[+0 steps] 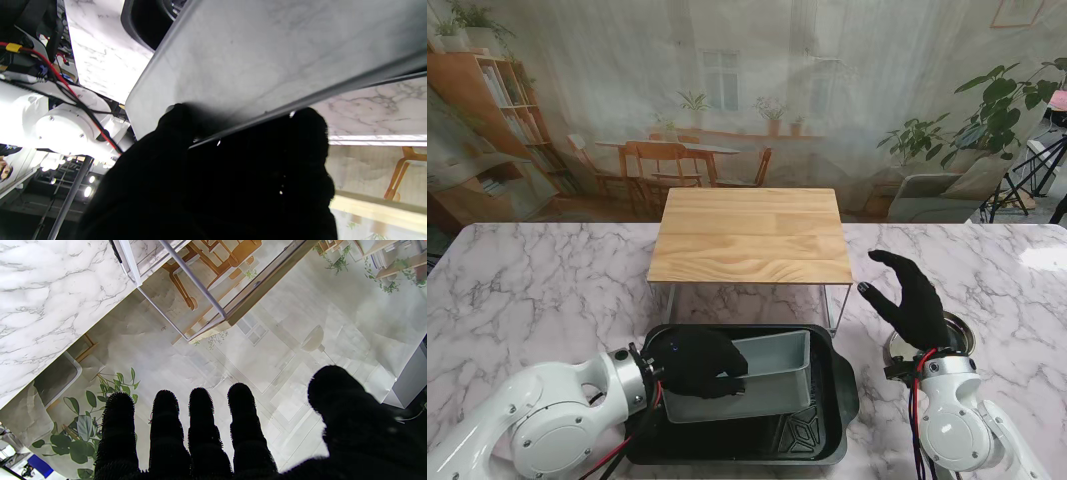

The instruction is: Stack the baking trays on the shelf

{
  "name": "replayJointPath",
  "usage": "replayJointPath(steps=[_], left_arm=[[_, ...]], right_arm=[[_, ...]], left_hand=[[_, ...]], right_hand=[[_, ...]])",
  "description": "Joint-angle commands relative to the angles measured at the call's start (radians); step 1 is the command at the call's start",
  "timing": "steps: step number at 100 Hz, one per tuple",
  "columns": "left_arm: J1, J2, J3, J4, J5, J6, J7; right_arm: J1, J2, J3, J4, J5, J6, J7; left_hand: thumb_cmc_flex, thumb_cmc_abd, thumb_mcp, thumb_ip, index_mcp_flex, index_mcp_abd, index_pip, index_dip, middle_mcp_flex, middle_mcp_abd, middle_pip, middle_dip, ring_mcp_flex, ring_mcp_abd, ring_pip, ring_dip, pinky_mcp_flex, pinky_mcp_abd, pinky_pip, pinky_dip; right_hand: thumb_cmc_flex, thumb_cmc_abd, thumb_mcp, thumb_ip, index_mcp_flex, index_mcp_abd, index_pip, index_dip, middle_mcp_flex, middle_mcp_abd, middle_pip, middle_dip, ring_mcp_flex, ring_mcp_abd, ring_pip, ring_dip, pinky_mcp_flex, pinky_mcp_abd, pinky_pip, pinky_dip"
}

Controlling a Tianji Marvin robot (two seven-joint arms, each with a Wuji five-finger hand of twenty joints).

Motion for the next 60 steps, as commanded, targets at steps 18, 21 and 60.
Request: replayJointPath(steps=[18, 21, 60], left_arm=[[-0.067, 0.0, 0.065, 0.068, 0.024, 0.038, -0.022], [-0.074, 0.0, 0.072, 0.076, 0.024, 0.042, -0.023], [-0.143, 0.008, 0.16, 0.158, 0.02, 0.078, -0.053]], right_arm=[[-0.005, -0.003, -0.002, -0.002, 0.002, 0.012, 0.004], [-0.005, -0.003, -0.002, -0.002, 0.003, 0.015, 0.005], [0.001, -0.003, -0.008, 0.0, 0.002, 0.022, 0.006]], left_hand=[[0.177, 0.144, 0.32, 0.129, 0.118, -0.15, 0.085, 0.017, 0.022, -0.03, 0.017, 0.015, 0.016, 0.024, 0.026, 0.011, 0.01, -0.018, 0.038, 0.0], [0.177, 0.144, 0.32, 0.129, 0.118, -0.149, 0.085, 0.017, 0.022, -0.038, 0.018, 0.016, 0.015, 0.024, 0.025, 0.011, 0.01, -0.019, 0.038, 0.0], [0.183, 0.149, 0.305, 0.131, 0.114, -0.155, 0.085, 0.018, 0.017, -0.058, 0.024, 0.017, 0.008, 0.019, 0.017, 0.015, 0.002, -0.028, 0.03, -0.002]], right_hand=[[-0.025, 0.022, -0.01, -0.021, 0.009, -0.025, 0.006, -0.002, 0.012, -0.004, 0.018, 0.009, 0.001, -0.015, -0.034, 0.001, -0.011, 0.003, -0.017, 0.015], [-0.025, 0.022, -0.01, -0.021, 0.009, -0.025, 0.006, -0.002, 0.012, -0.003, 0.018, 0.009, 0.001, -0.014, -0.034, 0.001, -0.011, 0.003, -0.017, 0.015], [-0.024, 0.023, -0.01, -0.021, 0.009, -0.025, 0.007, -0.002, 0.011, -0.004, 0.018, 0.009, 0.001, -0.016, -0.033, 0.001, -0.011, 0.004, -0.018, 0.015]])
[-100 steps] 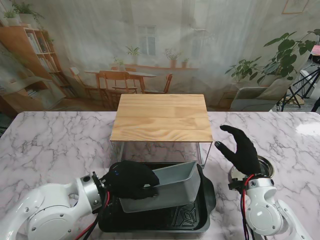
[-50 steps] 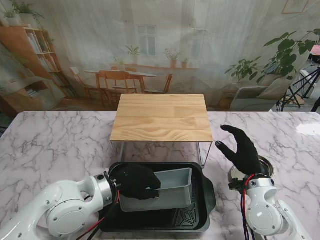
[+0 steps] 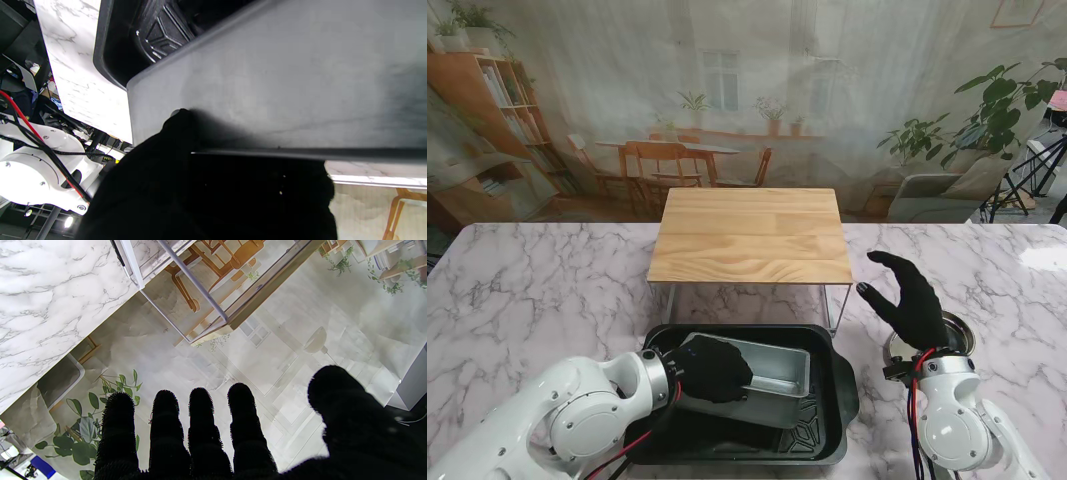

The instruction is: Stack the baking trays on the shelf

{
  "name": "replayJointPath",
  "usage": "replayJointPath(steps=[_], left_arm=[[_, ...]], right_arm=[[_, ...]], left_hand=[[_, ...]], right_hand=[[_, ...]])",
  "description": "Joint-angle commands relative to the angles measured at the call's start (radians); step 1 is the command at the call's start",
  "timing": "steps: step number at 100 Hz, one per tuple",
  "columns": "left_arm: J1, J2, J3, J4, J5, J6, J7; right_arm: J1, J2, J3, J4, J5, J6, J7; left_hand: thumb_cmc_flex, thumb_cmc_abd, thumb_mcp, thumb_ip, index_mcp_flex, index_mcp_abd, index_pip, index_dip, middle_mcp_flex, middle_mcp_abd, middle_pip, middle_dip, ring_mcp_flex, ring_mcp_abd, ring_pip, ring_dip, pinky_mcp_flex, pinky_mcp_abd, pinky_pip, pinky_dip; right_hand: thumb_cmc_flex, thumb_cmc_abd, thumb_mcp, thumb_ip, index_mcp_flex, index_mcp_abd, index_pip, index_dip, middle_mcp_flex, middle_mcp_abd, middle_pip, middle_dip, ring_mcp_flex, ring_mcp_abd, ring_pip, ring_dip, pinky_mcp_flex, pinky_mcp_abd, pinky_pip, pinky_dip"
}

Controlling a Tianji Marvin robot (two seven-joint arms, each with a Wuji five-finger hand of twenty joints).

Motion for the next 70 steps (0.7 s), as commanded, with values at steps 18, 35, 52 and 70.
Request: replayJointPath(steps=[18, 35, 52, 70], left_arm=[[-0.054, 0.002, 0.061, 0.062, -0.012, 0.039, -0.031], [-0.087, 0.004, 0.101, 0.098, -0.015, 0.056, -0.035], [-0.125, 0.007, 0.14, 0.134, -0.033, 0.068, -0.049], [-0.157, 0.016, 0.162, 0.153, -0.073, 0.063, -0.092]], right_arm=[[-0.001, -0.003, -0.002, 0.001, 0.001, 0.006, 0.001], [0.0, -0.003, -0.004, 0.0, 0.003, 0.012, 0.003], [0.002, -0.003, -0.007, 0.0, 0.003, 0.016, 0.004], [0.002, -0.002, -0.008, 0.0, 0.004, 0.021, 0.005]], left_hand=[[0.18, 0.14, 0.251, 0.126, 0.111, -0.156, 0.091, 0.015, 0.012, -0.059, 0.025, 0.008, 0.004, 0.019, 0.013, 0.014, -0.005, -0.032, 0.024, -0.002], [0.182, 0.155, 0.211, 0.128, 0.105, -0.158, 0.087, 0.012, 0.005, -0.064, 0.022, 0.006, -0.008, 0.018, 0.001, 0.012, -0.018, -0.038, 0.013, -0.001], [0.196, 0.173, 0.171, 0.131, 0.08, -0.162, 0.067, 0.003, -0.026, -0.07, 0.015, 0.006, -0.046, 0.013, -0.038, 0.0, -0.053, -0.056, -0.025, -0.007], [0.192, 0.186, 0.112, 0.145, -0.039, -0.167, -0.055, -0.058, -0.089, -0.046, -0.033, -0.02, -0.111, 0.007, -0.135, -0.049, -0.119, -0.087, -0.117, -0.02]], right_hand=[[-0.024, 0.022, -0.011, -0.021, 0.008, -0.026, 0.006, -0.002, 0.012, -0.005, 0.019, 0.009, 0.001, -0.014, -0.033, 0.002, -0.011, 0.004, -0.018, 0.015], [-0.023, 0.022, -0.011, -0.021, 0.009, -0.024, 0.006, -0.002, 0.012, -0.006, 0.019, 0.009, 0.001, -0.015, -0.033, 0.002, -0.011, 0.003, -0.018, 0.015], [-0.022, 0.022, -0.01, -0.021, 0.008, -0.025, 0.006, -0.002, 0.011, -0.004, 0.019, 0.009, 0.0, -0.015, -0.033, 0.001, -0.011, 0.003, -0.019, 0.015], [-0.022, 0.022, -0.01, -0.021, 0.007, -0.024, 0.006, -0.002, 0.011, -0.004, 0.019, 0.009, 0.0, -0.015, -0.033, 0.001, -0.011, 0.003, -0.018, 0.016]])
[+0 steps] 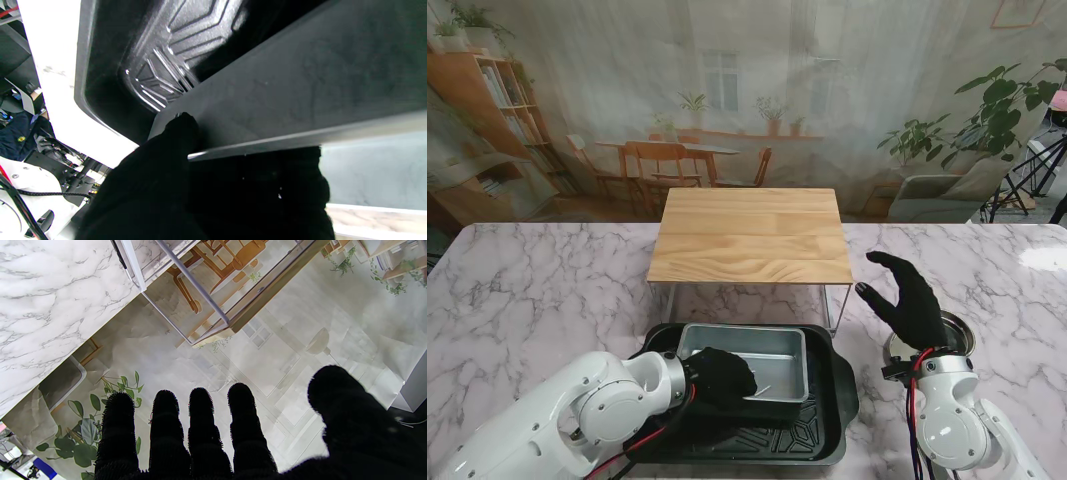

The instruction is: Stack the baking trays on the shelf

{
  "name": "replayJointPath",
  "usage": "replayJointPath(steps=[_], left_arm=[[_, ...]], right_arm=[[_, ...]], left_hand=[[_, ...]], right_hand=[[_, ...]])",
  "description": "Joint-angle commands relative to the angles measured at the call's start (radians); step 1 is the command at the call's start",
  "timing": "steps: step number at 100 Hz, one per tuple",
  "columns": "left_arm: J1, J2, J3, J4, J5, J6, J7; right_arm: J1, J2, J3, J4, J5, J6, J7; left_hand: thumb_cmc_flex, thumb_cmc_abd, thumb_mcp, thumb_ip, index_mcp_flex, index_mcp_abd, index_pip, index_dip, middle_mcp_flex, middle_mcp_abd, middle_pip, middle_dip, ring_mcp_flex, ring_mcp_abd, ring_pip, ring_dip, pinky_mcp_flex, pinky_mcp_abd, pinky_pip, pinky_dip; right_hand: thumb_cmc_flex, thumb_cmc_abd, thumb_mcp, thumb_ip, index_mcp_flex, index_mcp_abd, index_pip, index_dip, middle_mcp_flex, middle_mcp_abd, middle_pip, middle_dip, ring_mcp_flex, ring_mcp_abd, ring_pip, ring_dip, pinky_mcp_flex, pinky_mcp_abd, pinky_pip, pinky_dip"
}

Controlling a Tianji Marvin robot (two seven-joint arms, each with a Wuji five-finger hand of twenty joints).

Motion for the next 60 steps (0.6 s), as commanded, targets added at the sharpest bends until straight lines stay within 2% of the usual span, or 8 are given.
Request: replayJointPath(steps=[1, 5, 11, 17, 24, 36, 44, 60], left_arm=[[-0.012, 0.008, 0.004, 0.014, -0.014, -0.001, -0.041], [-0.016, 0.011, 0.005, 0.015, -0.025, -0.003, -0.055], [-0.02, 0.015, 0.003, 0.013, -0.04, -0.006, -0.076], [-0.022, 0.018, -0.001, 0.012, -0.055, -0.013, -0.09], [-0.025, 0.022, -0.008, 0.009, -0.061, -0.027, -0.107], [-0.006, 0.022, -0.037, -0.009, -0.06, -0.047, -0.106], [0.015, 0.018, -0.061, -0.028, -0.056, -0.054, -0.093], [0.039, 0.014, -0.106, -0.067, -0.055, -0.076, -0.081]], right_arm=[[-0.001, -0.002, -0.003, -0.001, 0.002, 0.008, 0.002], [-0.001, -0.003, -0.003, -0.001, 0.002, 0.009, 0.002], [-0.001, -0.003, -0.003, -0.001, 0.002, 0.01, 0.002], [-0.001, -0.003, -0.003, -0.001, 0.002, 0.011, 0.002], [-0.001, -0.003, -0.003, -0.001, 0.002, 0.012, 0.001], [0.0, -0.003, -0.003, 0.001, 0.003, 0.011, 0.0], [0.001, -0.003, -0.002, 0.003, 0.004, 0.009, 0.0], [0.003, -0.004, -0.002, 0.008, 0.005, 0.007, -0.002]], left_hand=[[0.182, 0.169, 0.103, 0.105, -0.023, -0.167, -0.029, -0.043, -0.043, -0.034, -0.024, -0.016, -0.031, 0.012, -0.041, -0.026, -0.032, -0.055, -0.033, -0.019], [0.155, 0.158, 0.042, 0.121, -0.086, -0.162, -0.086, -0.07, -0.07, -0.025, -0.038, 0.012, -0.064, 0.021, -0.065, -0.039, -0.059, -0.051, -0.068, -0.018], [0.098, 0.113, -0.015, 0.113, -0.152, -0.172, -0.101, -0.047, -0.092, -0.015, -0.075, 0.041, -0.101, 0.035, -0.086, -0.048, -0.092, -0.046, -0.098, -0.017], [0.025, 0.08, -0.11, 0.114, -0.209, -0.162, -0.135, -0.037, -0.144, -0.002, -0.091, -0.04, -0.156, 0.048, -0.122, -0.061, -0.138, -0.04, -0.142, -0.018], [-0.015, 0.096, -0.23, 0.124, -0.243, -0.152, -0.168, -0.037, -0.183, 0.005, -0.114, -0.063, -0.202, 0.057, -0.154, -0.078, -0.172, -0.041, -0.18, -0.019], [-0.078, 0.191, -0.442, 0.143, -0.273, -0.127, -0.219, -0.078, -0.236, 0.016, -0.144, -0.084, -0.261, 0.065, -0.18, -0.105, -0.217, -0.038, -0.224, -0.018], [-0.117, 0.201, -0.479, 0.139, -0.28, -0.117, -0.227, -0.089, -0.247, 0.02, -0.15, -0.086, -0.265, 0.067, -0.179, -0.105, -0.221, -0.037, -0.224, -0.017], [-0.108, 0.211, -0.489, 0.141, -0.273, -0.112, -0.228, -0.096, -0.244, 0.018, -0.152, -0.088, -0.264, 0.066, -0.175, -0.105, -0.224, -0.038, -0.223, -0.016]], right_hand=[[-0.022, 0.021, -0.011, -0.021, 0.007, -0.024, 0.006, -0.002, 0.011, -0.004, 0.019, 0.009, 0.0, -0.015, -0.033, 0.001, -0.011, 0.003, -0.018, 0.015], [-0.02, 0.02, -0.01, -0.021, 0.007, -0.024, 0.006, -0.002, 0.011, -0.004, 0.019, 0.009, 0.001, -0.015, -0.033, 0.001, -0.011, 0.003, -0.018, 0.015], [-0.02, 0.019, -0.01, -0.021, 0.007, -0.024, 0.006, -0.002, 0.011, -0.004, 0.019, 0.009, 0.0, -0.015, -0.033, 0.001, -0.011, 0.003, -0.018, 0.015], [-0.02, 0.018, -0.009, -0.021, 0.007, -0.024, 0.006, -0.002, 0.011, -0.003, 0.019, 0.009, 0.0, -0.015, -0.033, 0.001, -0.011, 0.003, -0.018, 0.015], [-0.02, 0.018, -0.009, -0.021, 0.006, -0.023, 0.006, -0.002, 0.01, -0.003, 0.019, 0.009, -0.001, -0.015, -0.033, 0.001, -0.011, 0.004, -0.018, 0.015], [-0.02, 0.017, -0.008, -0.02, 0.006, -0.024, 0.006, -0.001, 0.011, -0.003, 0.02, 0.01, 0.0, -0.015, -0.033, 0.001, -0.011, 0.003, -0.018, 0.015], [-0.02, 0.016, -0.008, -0.021, 0.006, -0.024, 0.006, -0.001, 0.01, -0.004, 0.02, 0.009, 0.0, -0.014, -0.033, 0.001, -0.011, 0.003, -0.018, 0.015], [-0.021, 0.016, -0.008, -0.021, 0.006, -0.024, 0.006, -0.001, 0.011, -0.003, 0.02, 0.009, 0.0, -0.014, -0.033, 0.001, -0.011, 0.002, -0.018, 0.015]])
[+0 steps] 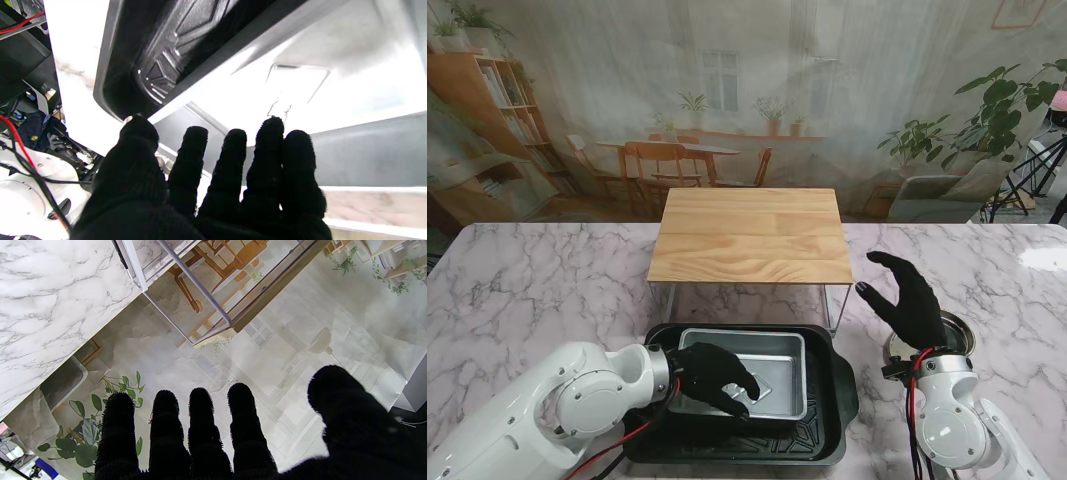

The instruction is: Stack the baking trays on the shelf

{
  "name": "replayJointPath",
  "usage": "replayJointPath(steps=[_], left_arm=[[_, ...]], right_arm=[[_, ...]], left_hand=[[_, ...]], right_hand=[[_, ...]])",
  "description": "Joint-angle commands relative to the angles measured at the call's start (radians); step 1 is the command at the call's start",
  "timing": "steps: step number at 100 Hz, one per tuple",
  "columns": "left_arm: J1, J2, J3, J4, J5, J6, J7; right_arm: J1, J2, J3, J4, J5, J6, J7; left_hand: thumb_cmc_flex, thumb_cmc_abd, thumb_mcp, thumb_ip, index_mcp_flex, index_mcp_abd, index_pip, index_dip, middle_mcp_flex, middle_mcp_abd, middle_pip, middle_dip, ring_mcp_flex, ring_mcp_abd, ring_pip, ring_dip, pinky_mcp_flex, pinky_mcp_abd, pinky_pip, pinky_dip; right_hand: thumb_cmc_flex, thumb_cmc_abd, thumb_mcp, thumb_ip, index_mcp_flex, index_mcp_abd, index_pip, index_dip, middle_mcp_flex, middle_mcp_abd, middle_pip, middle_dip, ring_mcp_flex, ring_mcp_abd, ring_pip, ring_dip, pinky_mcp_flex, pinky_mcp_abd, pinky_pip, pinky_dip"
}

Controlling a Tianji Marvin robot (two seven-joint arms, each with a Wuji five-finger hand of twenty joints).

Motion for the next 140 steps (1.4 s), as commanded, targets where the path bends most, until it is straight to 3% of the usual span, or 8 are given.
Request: replayJointPath(steps=[1, 24, 51, 100, 120, 140], left_arm=[[0.005, -0.004, -0.014, -0.025, -0.003, -0.012, -0.004], [0.07, -0.014, -0.116, -0.113, -0.023, -0.052, 0.032], [0.115, -0.032, -0.243, -0.186, -0.046, -0.1, 0.103], [0.226, -0.087, -0.499, -0.246, -0.087, -0.167, 0.355], [0.27, -0.114, -0.612, -0.209, -0.049, -0.254, 0.511], [0.311, -0.143, -0.704, -0.146, -0.038, -0.262, 0.646]], right_arm=[[0.0, -0.003, -0.001, 0.005, 0.002, 0.002, -0.001], [0.0, -0.004, 0.002, 0.008, 0.004, -0.006, -0.001], [-0.002, -0.004, 0.006, 0.011, 0.006, -0.013, -0.003], [-0.006, -0.005, 0.009, 0.01, 0.005, -0.017, -0.006], [-0.006, -0.005, 0.011, 0.008, 0.006, -0.017, -0.006], [-0.006, -0.005, 0.012, 0.008, 0.006, -0.017, -0.007]], left_hand=[[-0.003, 0.04, -0.03, 0.027, -0.025, 0.004, -0.013, -0.013, -0.024, 0.008, -0.009, -0.009, -0.007, 0.031, -0.011, -0.006, -0.007, -0.025, -0.006, -0.003], [0.015, 0.076, -0.036, 0.03, -0.019, 0.008, -0.009, -0.015, -0.016, 0.005, -0.004, -0.006, -0.004, 0.03, -0.004, -0.003, -0.01, -0.02, 0.006, 0.004], [0.028, 0.098, -0.059, 0.03, -0.013, -0.015, 0.013, 0.044, -0.047, -0.006, -0.035, -0.014, -0.03, 0.018, -0.029, -0.002, -0.045, 0.02, 0.03, 0.025], [0.033, 0.118, -0.062, 0.024, -0.025, -0.03, 0.006, 0.077, -0.103, -0.007, -0.088, -0.024, -0.116, 0.008, -0.112, -0.026, -0.109, 0.047, -0.021, 0.011], [0.024, 0.121, -0.065, 0.024, -0.027, -0.042, 0.005, 0.085, -0.099, -0.022, -0.092, -0.02, -0.13, -0.009, -0.134, -0.035, -0.131, 0.053, -0.053, -0.002], [0.026, 0.12, -0.064, 0.025, -0.021, -0.042, 0.014, 0.1, -0.111, -0.023, -0.097, -0.016, -0.138, -0.012, -0.147, -0.037, -0.142, 0.056, -0.07, -0.008]], right_hand=[[-0.02, 0.016, -0.008, -0.021, 0.007, -0.024, 0.006, -0.001, 0.011, -0.003, 0.02, 0.009, 0.0, -0.013, -0.033, 0.001, -0.011, 0.002, -0.018, 0.015], [-0.02, 0.014, -0.007, -0.02, 0.008, -0.024, 0.006, -0.001, 0.01, -0.002, 0.02, 0.009, -0.001, -0.014, -0.033, 0.001, -0.012, 0.002, -0.017, 0.015], [-0.022, 0.014, -0.007, -0.02, 0.008, -0.023, 0.006, -0.001, 0.01, -0.003, 0.02, 0.009, -0.001, -0.014, -0.033, 0.002, -0.011, 0.001, -0.016, 0.016], [-0.022, 0.014, -0.006, -0.02, 0.009, -0.023, 0.006, -0.001, 0.01, -0.002, 0.02, 0.009, -0.002, -0.015, -0.032, 0.002, -0.011, 0.002, -0.015, 0.016], [-0.022, 0.013, -0.006, -0.021, 0.009, -0.023, 0.006, -0.001, 0.01, -0.003, 0.02, 0.009, -0.001, -0.014, -0.032, 0.002, -0.011, 0.002, -0.015, 0.016], [-0.022, 0.014, -0.006, -0.021, 0.01, -0.023, 0.006, -0.001, 0.01, -0.004, 0.02, 0.009, -0.001, -0.015, -0.032, 0.002, -0.01, 0.002, -0.014, 0.017]])
